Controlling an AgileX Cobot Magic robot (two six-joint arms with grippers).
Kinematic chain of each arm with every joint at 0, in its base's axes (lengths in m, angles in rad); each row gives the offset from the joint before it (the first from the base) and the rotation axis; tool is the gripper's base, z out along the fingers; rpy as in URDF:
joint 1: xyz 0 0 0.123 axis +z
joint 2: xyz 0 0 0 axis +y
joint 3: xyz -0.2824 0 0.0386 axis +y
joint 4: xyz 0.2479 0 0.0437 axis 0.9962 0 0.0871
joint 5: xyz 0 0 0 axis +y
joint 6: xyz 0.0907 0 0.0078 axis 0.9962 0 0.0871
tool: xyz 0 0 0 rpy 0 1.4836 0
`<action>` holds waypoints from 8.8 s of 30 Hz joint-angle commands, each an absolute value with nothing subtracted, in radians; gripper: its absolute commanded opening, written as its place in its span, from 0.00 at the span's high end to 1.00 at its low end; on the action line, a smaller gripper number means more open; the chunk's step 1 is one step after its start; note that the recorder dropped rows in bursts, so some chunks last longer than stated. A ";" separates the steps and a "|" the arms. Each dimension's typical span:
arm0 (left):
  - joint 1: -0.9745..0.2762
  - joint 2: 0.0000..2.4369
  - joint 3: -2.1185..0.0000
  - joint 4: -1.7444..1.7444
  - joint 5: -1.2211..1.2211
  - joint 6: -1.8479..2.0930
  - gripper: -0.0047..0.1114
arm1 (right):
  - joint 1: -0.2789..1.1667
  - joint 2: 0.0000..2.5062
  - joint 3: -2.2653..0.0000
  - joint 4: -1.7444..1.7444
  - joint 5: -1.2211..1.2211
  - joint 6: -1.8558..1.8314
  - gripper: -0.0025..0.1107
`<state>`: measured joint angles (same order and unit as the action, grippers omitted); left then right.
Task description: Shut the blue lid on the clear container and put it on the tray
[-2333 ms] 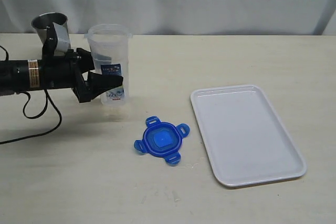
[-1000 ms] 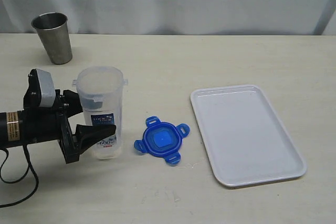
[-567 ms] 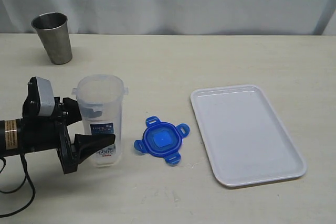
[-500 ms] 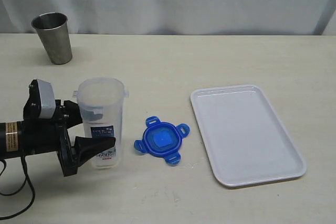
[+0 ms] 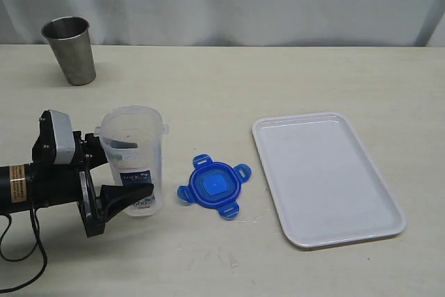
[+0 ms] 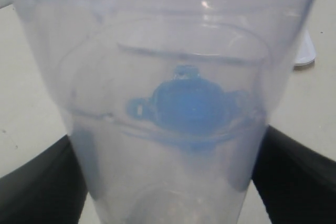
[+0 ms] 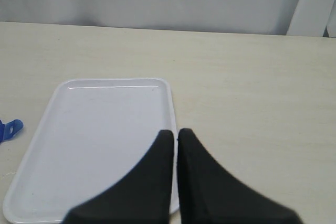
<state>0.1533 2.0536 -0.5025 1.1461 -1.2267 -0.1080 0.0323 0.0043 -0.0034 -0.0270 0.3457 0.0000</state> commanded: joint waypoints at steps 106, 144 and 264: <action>0.155 2.088 -0.502 1.086 -1.221 -0.100 0.05 | 0.026 0.000 0.000 -0.095 0.343 -0.023 0.94; 0.155 2.088 -0.502 1.086 -1.221 -0.100 0.05 | 0.026 0.967 -1.029 -0.172 0.890 0.156 0.60; 0.155 2.088 -0.502 1.079 -1.221 -0.101 0.05 | 0.432 2.154 -1.413 0.408 0.938 -0.504 0.94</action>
<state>0.1533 2.0860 -0.5025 1.0906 -1.2121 -0.1024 0.4317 2.1744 -1.4218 0.4384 0.9361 -0.4891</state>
